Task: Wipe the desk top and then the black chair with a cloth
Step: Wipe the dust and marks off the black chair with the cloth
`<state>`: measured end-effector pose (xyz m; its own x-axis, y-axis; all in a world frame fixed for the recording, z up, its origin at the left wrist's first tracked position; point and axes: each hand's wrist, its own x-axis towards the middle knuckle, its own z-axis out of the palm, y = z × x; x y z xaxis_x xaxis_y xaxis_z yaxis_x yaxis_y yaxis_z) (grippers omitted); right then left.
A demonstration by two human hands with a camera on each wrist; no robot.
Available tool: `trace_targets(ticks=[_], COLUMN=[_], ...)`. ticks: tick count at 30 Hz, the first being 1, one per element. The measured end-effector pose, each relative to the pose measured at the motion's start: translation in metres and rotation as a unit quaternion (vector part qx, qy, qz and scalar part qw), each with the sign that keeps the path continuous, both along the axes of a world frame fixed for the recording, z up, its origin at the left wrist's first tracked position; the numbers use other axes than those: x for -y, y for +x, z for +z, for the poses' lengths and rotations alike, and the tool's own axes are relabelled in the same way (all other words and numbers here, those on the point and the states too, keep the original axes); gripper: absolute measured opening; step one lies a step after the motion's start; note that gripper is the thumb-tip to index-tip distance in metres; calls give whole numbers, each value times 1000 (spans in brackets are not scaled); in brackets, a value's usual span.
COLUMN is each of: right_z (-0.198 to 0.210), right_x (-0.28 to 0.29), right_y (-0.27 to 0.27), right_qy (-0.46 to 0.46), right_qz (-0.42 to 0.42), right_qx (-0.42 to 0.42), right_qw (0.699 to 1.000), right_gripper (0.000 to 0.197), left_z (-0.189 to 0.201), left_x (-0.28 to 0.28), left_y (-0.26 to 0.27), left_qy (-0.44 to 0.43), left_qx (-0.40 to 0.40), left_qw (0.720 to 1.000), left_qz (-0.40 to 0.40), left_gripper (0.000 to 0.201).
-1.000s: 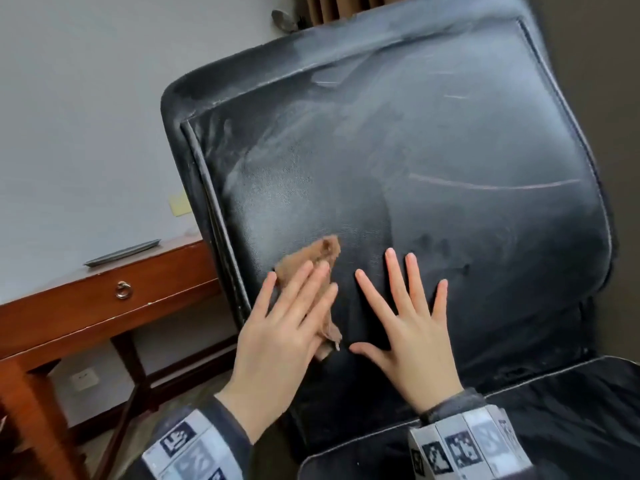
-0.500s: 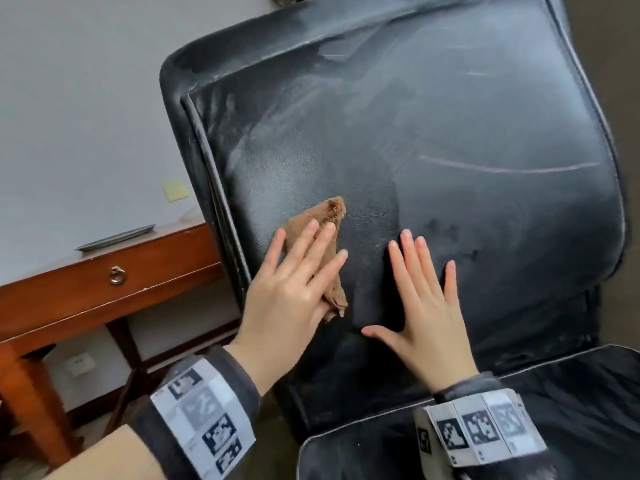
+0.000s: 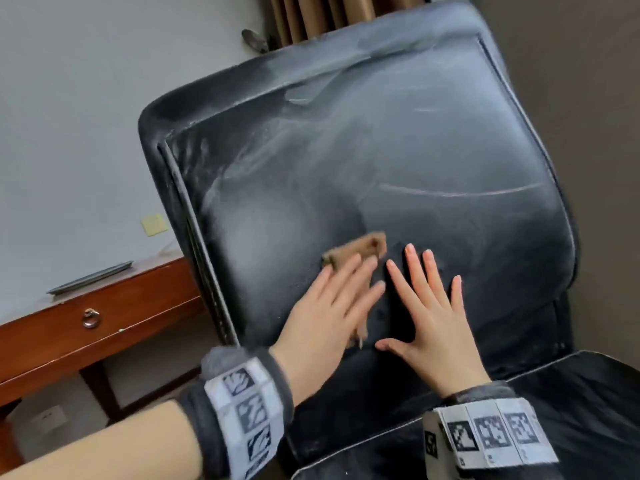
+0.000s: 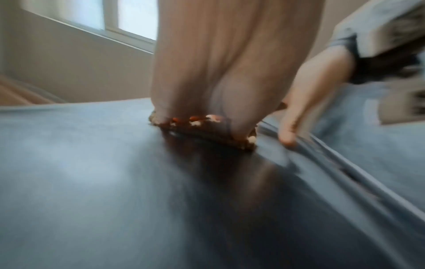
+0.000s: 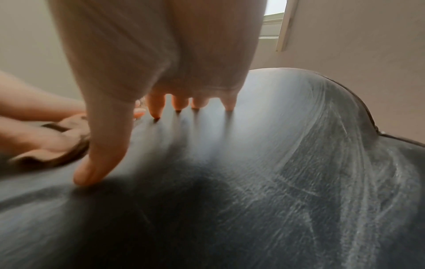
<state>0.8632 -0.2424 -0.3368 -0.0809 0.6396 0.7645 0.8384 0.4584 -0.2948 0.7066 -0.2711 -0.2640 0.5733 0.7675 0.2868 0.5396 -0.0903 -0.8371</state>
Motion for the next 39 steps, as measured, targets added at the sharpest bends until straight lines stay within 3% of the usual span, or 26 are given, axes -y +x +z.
trace_targets(ticks=[3, 6, 7, 9, 11, 13, 16, 19, 21, 23, 24, 27, 29, 31, 34, 37, 39], right_z=[-1, -1, -1, -2, -3, -4, -6, -7, -9, -6, -1, 20, 30, 32, 27, 27, 29], right_x=[-1, -2, -2, -2, -4, -5, -5, -7, -7, -10, -13, -28, -36, -42, -47, -51, -53], right_y=[-2, 1, 2, 2, 4, 5, 5, 6, 7, 9, 10, 22, 35, 43, 45, 43, 45], right_qy=[0, 4, 6, 9, 14, 14, 11, 18, 23, 23, 27, 58, 66, 72, 79, 85, 88], right_qz=[-5, -1, 2, 7, 11, 8, -4, -14, -12, -25, -34, -49, -55, -43, -27, -24, -28], right_qx=[-6, -17, -21, -33, -56, -74, -73, -52, -46, -17, 0, 29, 50, 50, 40, 42, 42], right_qw=[1000, 1000, 1000, 999, 998, 997, 997, 998, 999, 999, 999, 997, 995, 995, 996, 995, 995], right_gripper=[127, 124, 122, 119, 118, 120, 123, 125, 125, 129, 131, 127, 117, 107, 106, 112, 108], left_z=[-4, 45, 67, 87, 79, 52, 51, 101, 137, 151, 149, 144, 160, 189, 238, 269, 259], left_x=[7, -9, -12, -21, -20, -14, -17, -32, -42, -44, -43, -53, -58, -62, -76, -78, -71], left_y=[-16, 10, 21, 33, 27, 4, -18, 10, 26, 26, 23, 4, 5, 12, 20, 22, 22], left_qy=[-25, 42, 51, 39, 22, -29, -86, -8, 47, 24, 14, -71, -107, -103, -42, -33, -54], left_qx=[-68, 7, 45, 48, -10, -102, -177, -112, -55, -36, -56, -213, -251, -207, -96, 88, 90], left_qw=[997, 998, 997, 997, 1000, 991, 968, 984, 993, 996, 994, 961, 939, 956, 993, 995, 994], left_qz=[12, -55, -27, 54, 16, -85, -153, -140, -93, -76, -97, -163, -209, -180, -52, -26, -22], left_gripper=[86, 74, 75, 81, 75, 69, 81, 102, 95, 85, 83, 77, 74, 76, 84, 90, 87])
